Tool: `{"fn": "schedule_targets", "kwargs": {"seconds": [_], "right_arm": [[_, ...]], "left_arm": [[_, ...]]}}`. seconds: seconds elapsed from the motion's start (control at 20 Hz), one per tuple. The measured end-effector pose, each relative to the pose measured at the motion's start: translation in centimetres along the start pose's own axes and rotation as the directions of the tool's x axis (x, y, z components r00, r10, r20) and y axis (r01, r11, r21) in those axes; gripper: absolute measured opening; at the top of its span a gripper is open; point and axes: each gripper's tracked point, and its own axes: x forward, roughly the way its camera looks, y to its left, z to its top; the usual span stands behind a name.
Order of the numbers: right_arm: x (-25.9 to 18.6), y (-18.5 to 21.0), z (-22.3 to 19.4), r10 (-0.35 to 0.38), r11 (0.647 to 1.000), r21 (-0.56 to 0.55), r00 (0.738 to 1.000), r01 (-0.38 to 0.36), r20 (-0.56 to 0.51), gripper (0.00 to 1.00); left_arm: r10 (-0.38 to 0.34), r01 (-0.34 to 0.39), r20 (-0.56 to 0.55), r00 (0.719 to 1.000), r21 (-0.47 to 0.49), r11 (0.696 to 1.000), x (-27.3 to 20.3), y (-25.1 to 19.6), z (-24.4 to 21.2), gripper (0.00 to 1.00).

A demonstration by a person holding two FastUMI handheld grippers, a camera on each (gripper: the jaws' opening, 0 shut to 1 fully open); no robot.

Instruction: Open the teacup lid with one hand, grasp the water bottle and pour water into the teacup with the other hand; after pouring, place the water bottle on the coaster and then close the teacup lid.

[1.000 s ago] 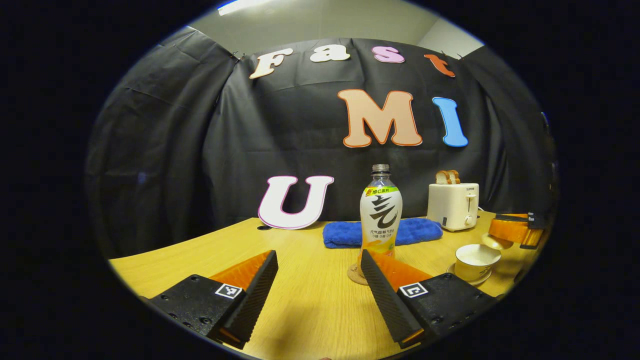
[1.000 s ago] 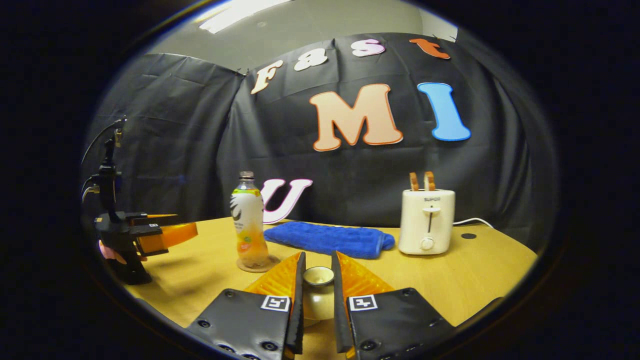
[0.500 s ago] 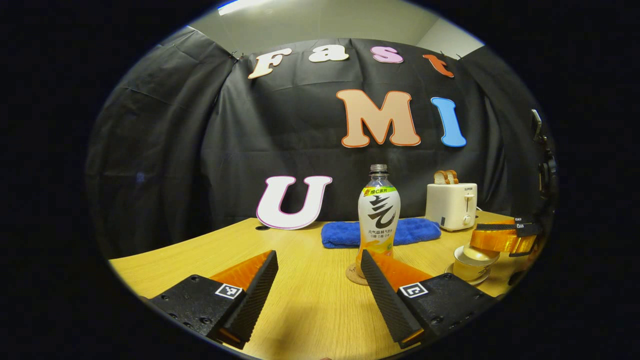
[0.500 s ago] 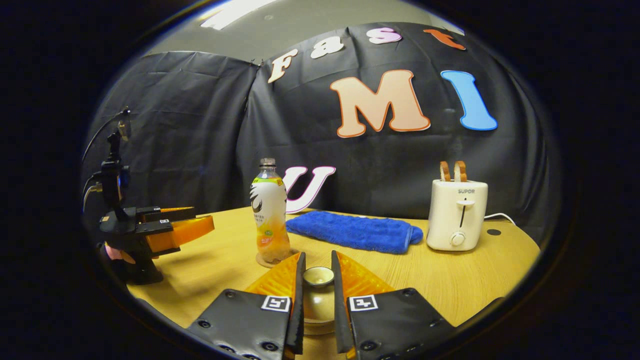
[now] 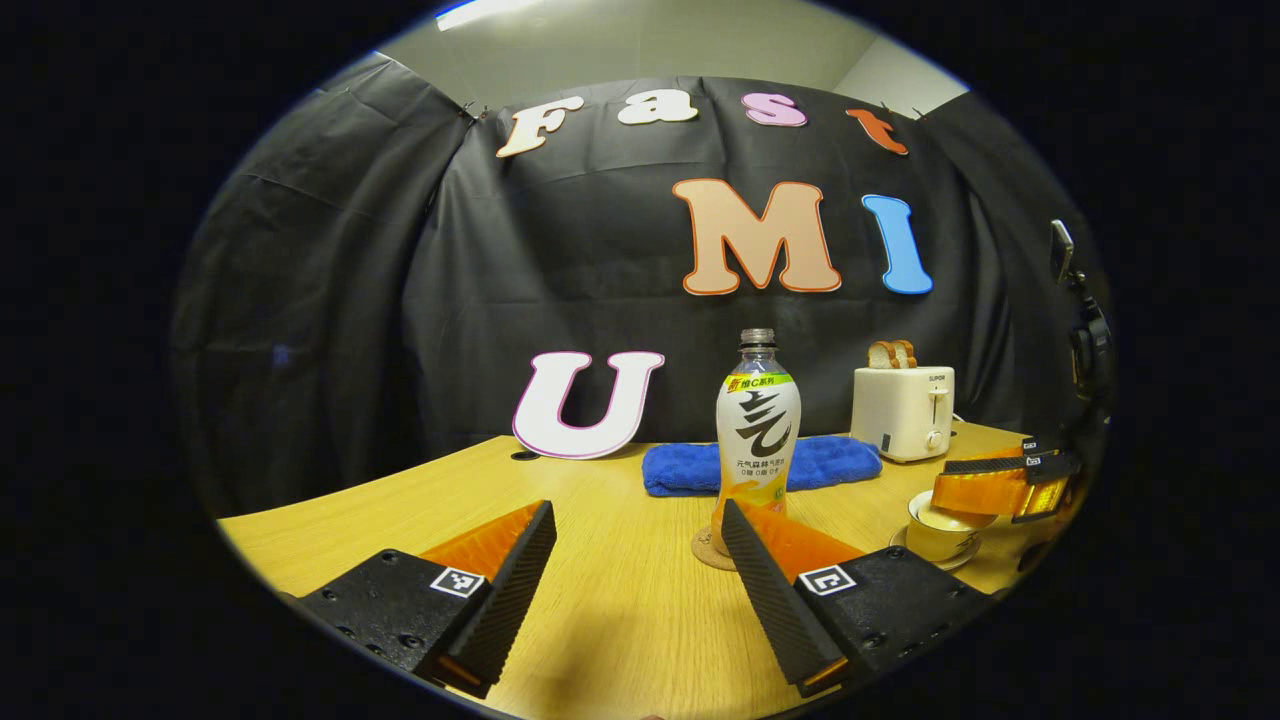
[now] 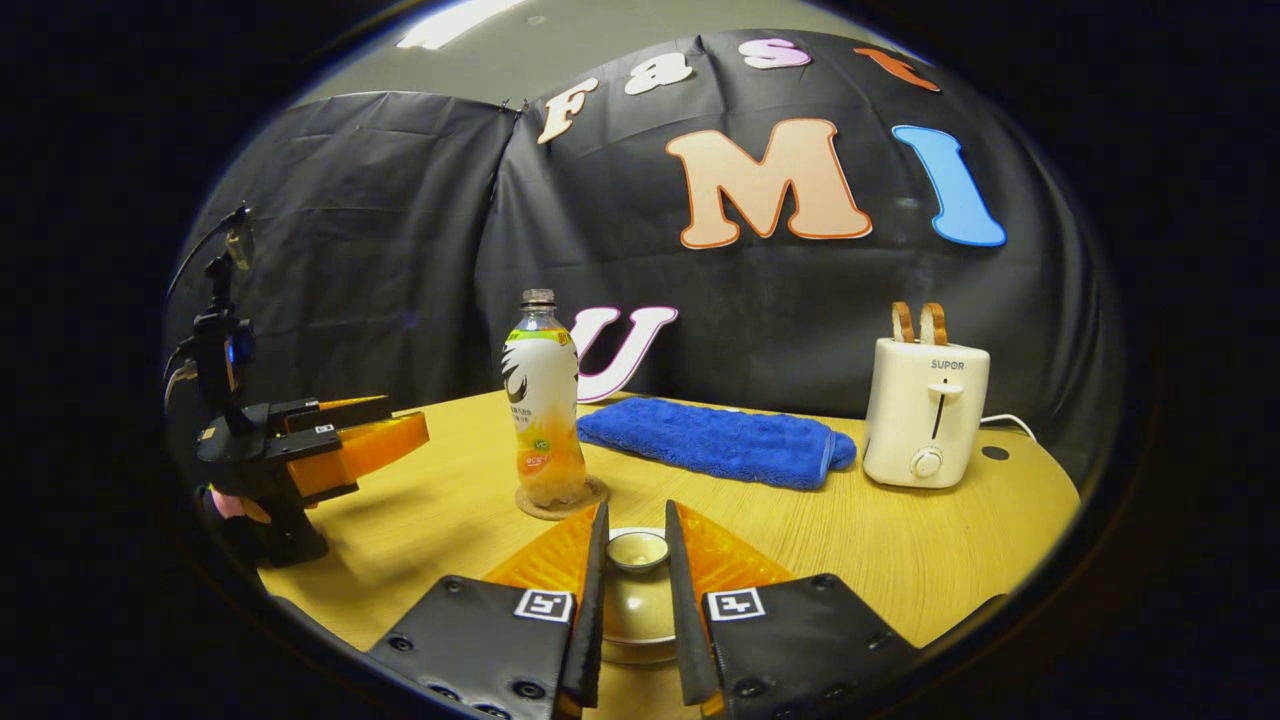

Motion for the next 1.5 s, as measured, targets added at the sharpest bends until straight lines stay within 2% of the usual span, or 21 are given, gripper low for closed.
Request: {"fn": "schedule_targets", "kwargs": {"seconds": [0.15,0.4,0.65,0.7,0.75,0.8,0.85,0.9,1.1,1.15,1.2,1.3,1.35,1.4,1.45,1.5], "right_arm": [[0.0,0.2,0.1,0.012,1.0,0.004,1.0,-0.012,-0.003,0.36],[-0.4,0.6,0.2,0.02,1.0,0.001,1.0,-0.02,0.008,0.99],[-1.7,0.6,1.0,0.01,1.0,0.007,0.998,-0.011,0.065,1.0],[-2.2,0.6,1.1,0.008,1.0,0.008,0.997,-0.009,0.08,0.94],[-2.6,0.6,1.4,0.005,1.0,0.011,0.995,-0.006,0.096,0.94],[-3.1,0.6,1.5,0.003,1.0,0.016,0.994,-0.005,0.114,1.0],[-3.7,0.6,1.8,0.0,1.0,0.02,0.991,-0.003,0.135,0.94],[-4.4,0.5,2.0,-0.004,1.0,0.022,0.988,0.001,0.157,0.99],[-6.1,-0.1,1.8,-0.033,0.999,0.009,0.985,0.032,0.169,0.99],[-6.6,-0.4,1.9,-0.042,0.999,0.012,0.984,0.04,0.173,0.94],[-7.0,-0.9,1.8,-0.058,0.998,0.013,0.984,0.056,0.171,0.99],[-7.9,-2.3,1.7,-0.109,0.994,0.021,0.979,0.107,0.173,0.99],[-8.4,-3.4,1.7,-0.153,0.988,0.026,0.973,0.151,0.174,0.94],[-9.1,-4.4,1.7,-0.195,0.981,0.033,0.965,0.192,0.174,0.99],[-9.8,-5.7,1.7,-0.253,0.967,0.041,0.951,0.25,0.175,0.94],[-10.4,-6.6,1.6,-0.299,0.954,0.047,0.938,0.296,0.175,0.99]], "left_arm": [[0.0,0.0,0.0,1.0,0.0,1.0,0.0,0.0,0.0,0.97],[0.001,-0.001,0.001,1.0,0.001,1.0,0.1,-0.1,0.0,0.98],[0.0,0.0,0.002,1.0,0.001,1.0,0.1,-0.1,0.0,0.97],[0.0,0.0,0.002,1.0,0.001,1.0,0.1,-0.1,-0.1,0.97],[0.0,0.0,0.002,1.0,0.001,1.0,0.1,-0.1,-0.1,0.97],[0.0,0.0,0.002,1.0,0.001,1.0,0.1,-0.1,-0.1,0.97],[0.0,0.0,0.002,1.0,0.001,1.0,0.1,-0.1,0.0,0.97],[0.0,0.0,0.002,1.0,0.001,1.0,0.1,-0.1,0.0,0.97],[0.0,0.0,0.003,1.0,0.001,1.0,0.1,-0.1,-0.1,0.98],[0.001,-0.001,0.003,1.0,0.002,1.0,0.2,-0.1,-0.1,0.97],[0.001,-0.001,0.003,1.0,0.001,1.0,0.1,-0.1,-0.1,0.97],[0.001,-0.001,0.003,1.0,0.001,1.0,0.1,-0.1,-0.1,0.97],[0.001,-0.001,0.003,1.0,0.001,1.0,0.1,-0.1,-0.1,0.97],[0.001,-0.001,0.003,1.0,0.002,1.0,0.1,-0.1,-0.1,0.98],[0.002,-0.002,0.004,1.0,0.002,1.0,0.1,-0.1,-0.1,0.98],[0.005,-0.005,0.004,1.0,0.002,1.0,0.1,0.0,0.0,0.97]]}}
